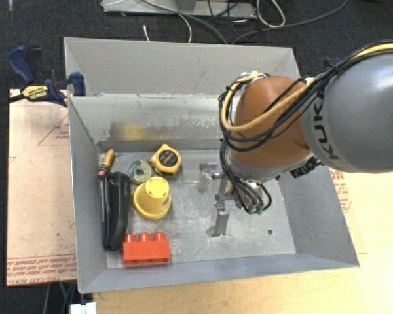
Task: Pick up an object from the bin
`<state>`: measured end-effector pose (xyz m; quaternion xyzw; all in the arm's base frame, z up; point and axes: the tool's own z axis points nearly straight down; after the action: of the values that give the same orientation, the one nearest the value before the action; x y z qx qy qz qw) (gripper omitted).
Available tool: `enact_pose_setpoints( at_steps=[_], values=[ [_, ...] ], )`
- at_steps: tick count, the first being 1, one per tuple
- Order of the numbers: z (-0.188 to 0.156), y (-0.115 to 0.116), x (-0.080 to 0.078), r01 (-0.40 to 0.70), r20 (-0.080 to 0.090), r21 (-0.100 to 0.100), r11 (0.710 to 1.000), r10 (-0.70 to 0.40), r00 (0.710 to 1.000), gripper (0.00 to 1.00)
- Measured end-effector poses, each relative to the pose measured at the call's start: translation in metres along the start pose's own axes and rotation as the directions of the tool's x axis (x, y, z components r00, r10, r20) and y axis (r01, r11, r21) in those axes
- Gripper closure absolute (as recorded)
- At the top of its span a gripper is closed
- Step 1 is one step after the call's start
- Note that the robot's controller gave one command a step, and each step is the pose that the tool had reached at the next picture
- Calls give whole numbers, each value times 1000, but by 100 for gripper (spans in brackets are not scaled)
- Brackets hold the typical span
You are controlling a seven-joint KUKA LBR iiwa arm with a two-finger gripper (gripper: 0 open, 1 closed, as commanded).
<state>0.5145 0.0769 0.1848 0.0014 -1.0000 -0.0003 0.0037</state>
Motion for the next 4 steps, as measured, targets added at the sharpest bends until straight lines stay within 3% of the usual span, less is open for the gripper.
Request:
enact_pose_setpoints(
  at_steps=[1,2,3,4],
  values=[
    [-5,0,-2,-3,8,-1,1000,3,1000,0],
    [38,63,11,180,8,1,984,-180,984,0],
    [49,89,17,239,9,0,971,-239,971,0],
    [56,131,34,317,4,-1,949,-317,949,0]
  ],
)
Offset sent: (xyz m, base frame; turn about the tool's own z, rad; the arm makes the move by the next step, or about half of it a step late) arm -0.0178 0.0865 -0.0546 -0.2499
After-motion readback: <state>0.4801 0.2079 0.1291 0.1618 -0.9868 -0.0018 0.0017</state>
